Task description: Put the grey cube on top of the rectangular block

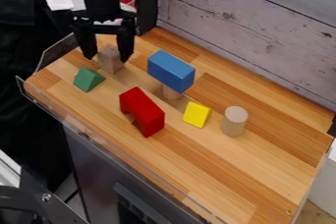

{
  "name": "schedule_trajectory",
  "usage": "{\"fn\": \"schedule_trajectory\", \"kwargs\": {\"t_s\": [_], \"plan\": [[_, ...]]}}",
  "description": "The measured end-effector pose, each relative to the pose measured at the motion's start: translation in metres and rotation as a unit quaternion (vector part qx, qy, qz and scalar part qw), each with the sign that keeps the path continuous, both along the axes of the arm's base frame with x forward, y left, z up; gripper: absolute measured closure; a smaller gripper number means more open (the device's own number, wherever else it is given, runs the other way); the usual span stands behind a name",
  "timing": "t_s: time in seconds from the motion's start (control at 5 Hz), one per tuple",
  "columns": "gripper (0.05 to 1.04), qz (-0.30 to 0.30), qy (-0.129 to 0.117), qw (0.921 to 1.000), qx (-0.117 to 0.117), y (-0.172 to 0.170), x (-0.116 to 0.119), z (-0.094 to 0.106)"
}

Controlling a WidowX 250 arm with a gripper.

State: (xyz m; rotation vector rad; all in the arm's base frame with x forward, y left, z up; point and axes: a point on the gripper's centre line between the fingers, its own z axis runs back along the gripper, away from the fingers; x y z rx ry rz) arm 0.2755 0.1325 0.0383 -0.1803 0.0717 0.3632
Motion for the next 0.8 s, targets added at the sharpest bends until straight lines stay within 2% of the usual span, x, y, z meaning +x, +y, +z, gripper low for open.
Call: {"fn": "schedule_trajectory", "kwargs": {"t_s": [0.4,0.8], "plan": [[0.085,0.012,0.002,0.9999,0.008,0.011,0.0,-0.006],[0.085,0.017,0.047,0.9983,0.03,0.021,0.0,-0.03]]}}
